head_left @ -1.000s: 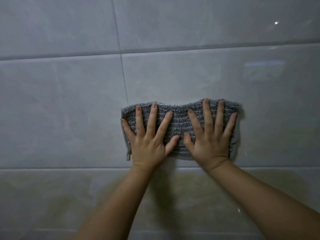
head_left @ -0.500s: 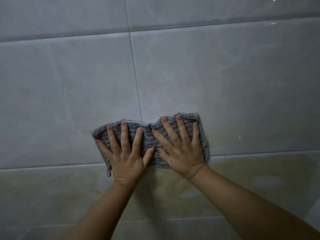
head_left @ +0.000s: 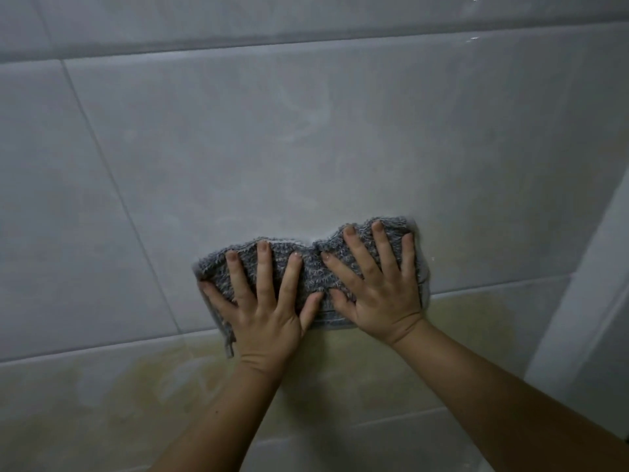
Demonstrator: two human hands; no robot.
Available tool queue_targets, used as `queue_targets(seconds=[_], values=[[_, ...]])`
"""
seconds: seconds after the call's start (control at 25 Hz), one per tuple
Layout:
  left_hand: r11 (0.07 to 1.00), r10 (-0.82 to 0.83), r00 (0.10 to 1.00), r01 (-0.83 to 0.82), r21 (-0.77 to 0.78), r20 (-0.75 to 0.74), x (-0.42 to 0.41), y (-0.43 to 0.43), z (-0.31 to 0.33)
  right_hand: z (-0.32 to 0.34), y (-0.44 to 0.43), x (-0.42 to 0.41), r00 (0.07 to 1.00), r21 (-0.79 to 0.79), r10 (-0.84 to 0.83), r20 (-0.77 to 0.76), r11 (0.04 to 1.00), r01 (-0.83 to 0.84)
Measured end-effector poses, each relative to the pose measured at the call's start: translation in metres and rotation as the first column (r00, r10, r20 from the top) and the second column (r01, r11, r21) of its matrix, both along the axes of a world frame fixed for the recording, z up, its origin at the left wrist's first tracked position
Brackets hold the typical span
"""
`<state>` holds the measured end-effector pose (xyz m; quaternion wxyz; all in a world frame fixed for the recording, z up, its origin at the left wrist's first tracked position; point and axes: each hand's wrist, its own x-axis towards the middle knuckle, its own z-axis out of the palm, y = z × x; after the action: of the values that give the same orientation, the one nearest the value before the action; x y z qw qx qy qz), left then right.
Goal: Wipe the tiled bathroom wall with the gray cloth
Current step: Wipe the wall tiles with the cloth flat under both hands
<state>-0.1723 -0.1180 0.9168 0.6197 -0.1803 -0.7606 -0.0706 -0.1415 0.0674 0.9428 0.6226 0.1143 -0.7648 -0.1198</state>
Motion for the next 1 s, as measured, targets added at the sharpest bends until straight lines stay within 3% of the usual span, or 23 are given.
queue_targets(seconds=[0.4,0.72,0.84,1.0], values=[[0.998,-0.062,0.998,0.062,-0.016,-0.021,0.021,0.156,0.029,0.022,0.147,0.022,1.0,-0.066,-0.014,0.005,0.998,0.015],[0.995,-0.101,0.995,0.101,-0.004,-0.007,0.038,0.252,0.077,0.05,0.226,0.037,0.997,-0.229,-0.073,-0.017,0.971,0.067],[0.989,-0.133,0.991,0.133,-0.059,0.008,0.04,0.256,0.05,0.019,0.229,0.04,0.997,-0.338,-0.079,0.012,0.938,0.078],[0.973,-0.1,0.994,0.105,-0.204,0.034,0.043,0.231,-0.007,-0.033,0.215,0.049,0.983,-0.304,-0.118,0.138,0.94,0.156]])
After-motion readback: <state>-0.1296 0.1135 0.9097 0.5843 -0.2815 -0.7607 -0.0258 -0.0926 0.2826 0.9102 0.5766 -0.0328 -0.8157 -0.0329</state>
